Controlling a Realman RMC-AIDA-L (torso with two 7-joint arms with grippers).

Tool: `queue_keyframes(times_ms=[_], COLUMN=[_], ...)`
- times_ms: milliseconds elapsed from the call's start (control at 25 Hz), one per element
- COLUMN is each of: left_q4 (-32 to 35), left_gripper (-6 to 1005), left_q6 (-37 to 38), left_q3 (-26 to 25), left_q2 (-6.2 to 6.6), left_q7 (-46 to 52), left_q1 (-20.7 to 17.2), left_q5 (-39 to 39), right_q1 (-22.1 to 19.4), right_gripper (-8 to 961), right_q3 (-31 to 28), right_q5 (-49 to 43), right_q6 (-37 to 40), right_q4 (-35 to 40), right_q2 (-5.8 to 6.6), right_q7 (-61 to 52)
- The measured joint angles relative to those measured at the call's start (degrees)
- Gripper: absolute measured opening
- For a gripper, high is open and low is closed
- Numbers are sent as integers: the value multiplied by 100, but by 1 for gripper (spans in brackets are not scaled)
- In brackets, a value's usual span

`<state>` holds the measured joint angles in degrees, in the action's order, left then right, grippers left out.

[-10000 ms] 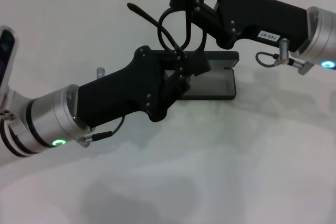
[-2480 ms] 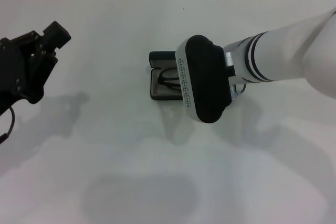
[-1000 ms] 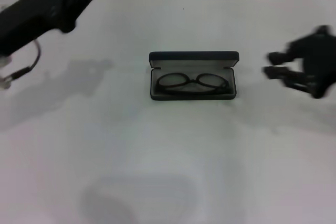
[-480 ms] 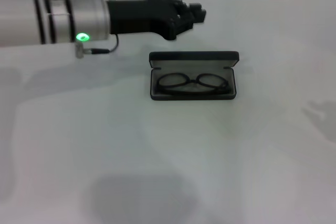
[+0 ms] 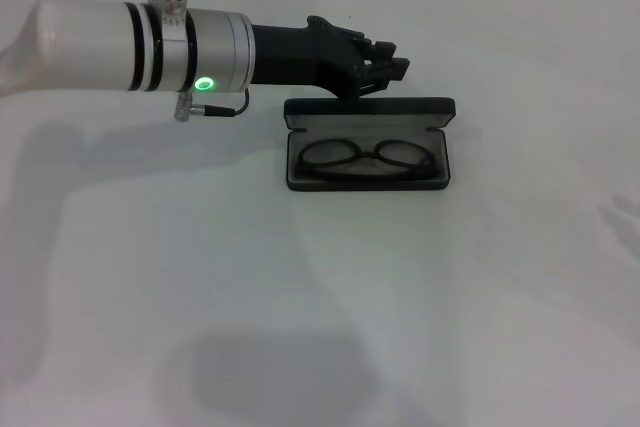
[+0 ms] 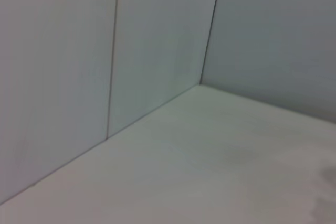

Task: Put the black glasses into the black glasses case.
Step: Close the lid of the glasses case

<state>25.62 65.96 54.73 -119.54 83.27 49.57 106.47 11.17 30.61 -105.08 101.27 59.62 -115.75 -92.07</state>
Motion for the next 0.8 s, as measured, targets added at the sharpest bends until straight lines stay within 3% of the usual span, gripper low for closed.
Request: queue_keyframes(times_ms=[240,800], left_q4=[-20,-156], left_gripper=[267,268], left_q6=[-307,-474], left_q3=[234,524], left_q2=[1,-15], left_q7=[62,88], left_q1=[-25,-42], left_q5=[16,52], right_q1=[63,158], right_gripper=[197,197], right_q3=[-1,56], right_q5=[6,-21], right_q6=[-15,-109], right_q4=[-164,-449], right_q2=[1,0], right_q7=[55,183])
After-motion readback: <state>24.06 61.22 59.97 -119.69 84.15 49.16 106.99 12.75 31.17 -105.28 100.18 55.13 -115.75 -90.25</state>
